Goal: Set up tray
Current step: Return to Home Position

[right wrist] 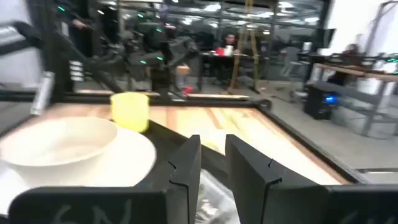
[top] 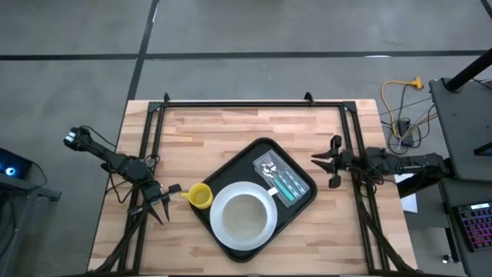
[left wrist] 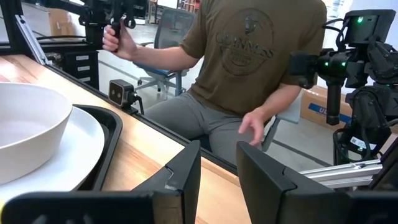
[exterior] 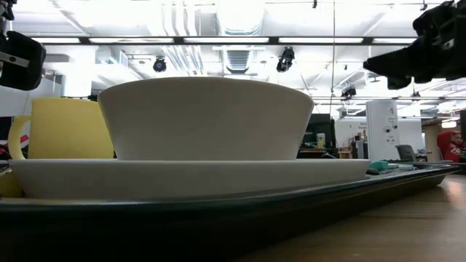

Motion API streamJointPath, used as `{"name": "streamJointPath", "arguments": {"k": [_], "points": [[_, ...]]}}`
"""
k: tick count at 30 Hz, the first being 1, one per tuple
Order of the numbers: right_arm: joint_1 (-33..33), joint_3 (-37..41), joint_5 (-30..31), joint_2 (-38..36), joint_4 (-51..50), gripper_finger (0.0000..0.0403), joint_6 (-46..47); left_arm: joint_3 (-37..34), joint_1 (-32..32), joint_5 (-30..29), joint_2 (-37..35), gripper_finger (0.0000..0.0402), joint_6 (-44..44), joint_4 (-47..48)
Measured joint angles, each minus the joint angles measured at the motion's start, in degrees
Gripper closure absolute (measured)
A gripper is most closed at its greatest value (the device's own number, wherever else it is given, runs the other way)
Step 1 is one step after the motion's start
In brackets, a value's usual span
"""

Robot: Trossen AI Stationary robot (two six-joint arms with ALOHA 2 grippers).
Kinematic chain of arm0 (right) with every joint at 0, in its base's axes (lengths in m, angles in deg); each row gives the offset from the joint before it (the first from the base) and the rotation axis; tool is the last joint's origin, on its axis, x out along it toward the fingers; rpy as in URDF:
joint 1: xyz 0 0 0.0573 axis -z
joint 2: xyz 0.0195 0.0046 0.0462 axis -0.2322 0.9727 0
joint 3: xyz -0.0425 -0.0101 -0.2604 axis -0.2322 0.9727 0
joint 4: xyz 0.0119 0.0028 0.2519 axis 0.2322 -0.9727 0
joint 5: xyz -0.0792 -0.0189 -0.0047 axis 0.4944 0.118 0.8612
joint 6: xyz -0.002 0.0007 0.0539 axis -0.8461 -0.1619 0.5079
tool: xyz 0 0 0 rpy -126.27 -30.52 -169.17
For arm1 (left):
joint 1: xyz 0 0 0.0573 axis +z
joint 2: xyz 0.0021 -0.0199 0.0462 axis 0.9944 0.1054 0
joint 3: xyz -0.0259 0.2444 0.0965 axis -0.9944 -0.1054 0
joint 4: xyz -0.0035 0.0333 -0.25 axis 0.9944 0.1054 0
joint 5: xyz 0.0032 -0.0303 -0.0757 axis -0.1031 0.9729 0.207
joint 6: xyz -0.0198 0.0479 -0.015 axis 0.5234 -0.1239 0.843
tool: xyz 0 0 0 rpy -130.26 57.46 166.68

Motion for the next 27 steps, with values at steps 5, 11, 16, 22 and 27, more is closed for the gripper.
{"name": "streamJointPath", "arguments": {"k": [5,11,16,22,27], "points": [[0.1,0.0,1.3,2.0,0.0,0.0335,-2.4,0.0,0.0,0.0,0.1,0.0313,0.0,0.0],[0.1,0.0,1.2,4.6,0.0,0.0335,3.2,0.0,0.0,0.0,0.3,0.0313,0.0,0.0],[0.1,0.0,1.2,6.2,0.0,0.0335,3.9,0.0,0.0,0.0,0.3,0.0313,0.0,0.0],[0.0,0.0,1.2,7.1,0.0,0.0335,4.4,0.0,0.0,0.0,0.3,0.0313,0.0,0.0],[0.0,0.0,1.2,7.1,0.0,0.0335,3.0,0.0,0.0,0.0,0.3,0.0313,0.0,0.0]]}}
